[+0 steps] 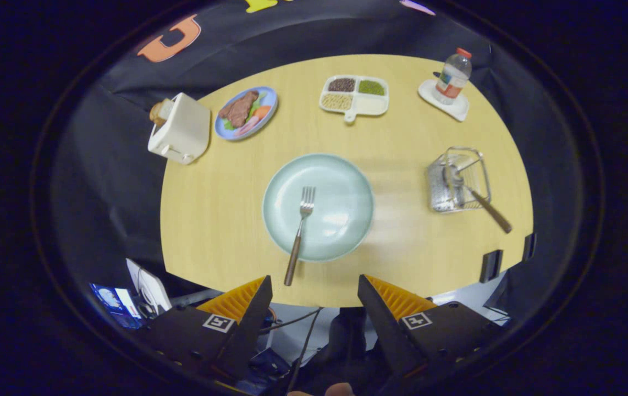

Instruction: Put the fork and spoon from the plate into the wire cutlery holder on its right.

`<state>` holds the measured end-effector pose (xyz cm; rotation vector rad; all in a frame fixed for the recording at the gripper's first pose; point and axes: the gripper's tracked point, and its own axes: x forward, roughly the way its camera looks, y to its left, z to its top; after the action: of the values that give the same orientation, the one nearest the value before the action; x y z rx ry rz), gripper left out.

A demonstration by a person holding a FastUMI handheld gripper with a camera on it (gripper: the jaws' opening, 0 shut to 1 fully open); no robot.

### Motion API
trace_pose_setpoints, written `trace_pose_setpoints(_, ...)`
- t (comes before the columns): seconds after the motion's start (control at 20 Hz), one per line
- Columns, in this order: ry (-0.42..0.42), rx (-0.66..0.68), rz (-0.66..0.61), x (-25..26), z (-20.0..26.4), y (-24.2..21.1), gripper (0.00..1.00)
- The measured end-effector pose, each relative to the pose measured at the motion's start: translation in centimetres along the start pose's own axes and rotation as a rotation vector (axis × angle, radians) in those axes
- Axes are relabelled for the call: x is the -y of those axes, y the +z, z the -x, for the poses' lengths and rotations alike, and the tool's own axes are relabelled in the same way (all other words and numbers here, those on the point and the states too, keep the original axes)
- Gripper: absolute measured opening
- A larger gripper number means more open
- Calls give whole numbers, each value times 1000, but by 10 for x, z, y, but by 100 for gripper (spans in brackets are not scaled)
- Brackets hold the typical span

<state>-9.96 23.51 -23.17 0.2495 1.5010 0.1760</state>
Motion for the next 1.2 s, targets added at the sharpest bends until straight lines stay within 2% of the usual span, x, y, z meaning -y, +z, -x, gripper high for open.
trace_pose_setpoints(0.2,-12,-35,-38,-28,-47,-17,94)
trace_pose_setpoints(0.55,-92,-54,-79,-39,-110,-29,93)
trace_pose_setpoints(0.65,-110,-60,-85,-38,-121,-30,67)
trace_pose_setpoints(0.7,-114,-60,-76,-37,-126,-28,66)
trace_pose_setpoints(0.75,-127,-52,-70,-35,-128,-23,69)
trace_pose_setpoints(0.85,-147,-55,-83,-24,-133,-16,30)
trace_pose_setpoints(0.9,-143,-67,-79,-24,-134,-15,22)
trace_pose_setpoints(1.0,-158,-79,-74,-18,-147,-17,26)
trace_pose_setpoints(1.05,-141,-92,-69,-23,-127,-14,10)
trace_pose_setpoints(1.1,-137,-96,-62,-19,-126,-15,10)
trace_pose_setpoints(1.15,-121,-102,-67,-21,-126,-18,1)
trace_pose_setpoints(1.2,-102,-112,-69,-22,-124,-21,1)
